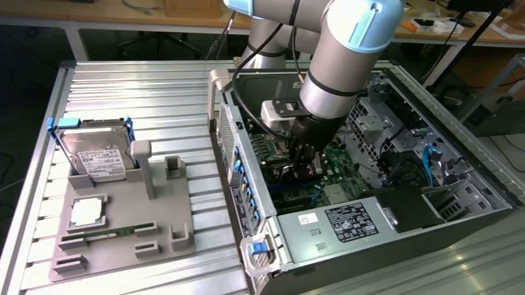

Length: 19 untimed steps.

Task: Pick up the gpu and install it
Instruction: 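Insert the gpu into the slot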

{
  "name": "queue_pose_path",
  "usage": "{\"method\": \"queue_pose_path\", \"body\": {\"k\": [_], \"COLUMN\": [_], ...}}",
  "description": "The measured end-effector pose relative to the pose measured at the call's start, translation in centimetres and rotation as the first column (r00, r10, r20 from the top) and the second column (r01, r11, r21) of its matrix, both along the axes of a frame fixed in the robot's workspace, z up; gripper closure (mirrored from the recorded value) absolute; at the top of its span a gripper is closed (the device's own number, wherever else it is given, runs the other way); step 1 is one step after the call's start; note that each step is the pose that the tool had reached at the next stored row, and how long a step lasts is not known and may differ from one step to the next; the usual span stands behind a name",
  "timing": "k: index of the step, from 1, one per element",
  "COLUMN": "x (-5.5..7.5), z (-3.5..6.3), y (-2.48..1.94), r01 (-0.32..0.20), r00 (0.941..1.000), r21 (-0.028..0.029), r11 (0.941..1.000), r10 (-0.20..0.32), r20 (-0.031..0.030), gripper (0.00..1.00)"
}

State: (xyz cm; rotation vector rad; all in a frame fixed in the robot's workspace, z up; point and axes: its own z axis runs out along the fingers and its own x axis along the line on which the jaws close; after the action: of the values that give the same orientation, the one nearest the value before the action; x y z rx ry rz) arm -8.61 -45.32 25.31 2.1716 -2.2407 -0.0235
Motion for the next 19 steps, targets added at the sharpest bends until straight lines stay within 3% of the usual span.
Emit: {"method": "queue_pose_path", "body": {"k": [10,19], "x": [0.00,0.00], "z": [0.00,-0.35], "y": [-0.35,-0.38], "r01": [0.000,0.000], "r00": [1.0000,1.0000], "r21": [0.0000,-0.0008], "r11": [1.0000,1.0000], "r10": [0.000,0.000], "r20": [-0.0001,-0.0005], "gripper": [0.73,0.73]}}
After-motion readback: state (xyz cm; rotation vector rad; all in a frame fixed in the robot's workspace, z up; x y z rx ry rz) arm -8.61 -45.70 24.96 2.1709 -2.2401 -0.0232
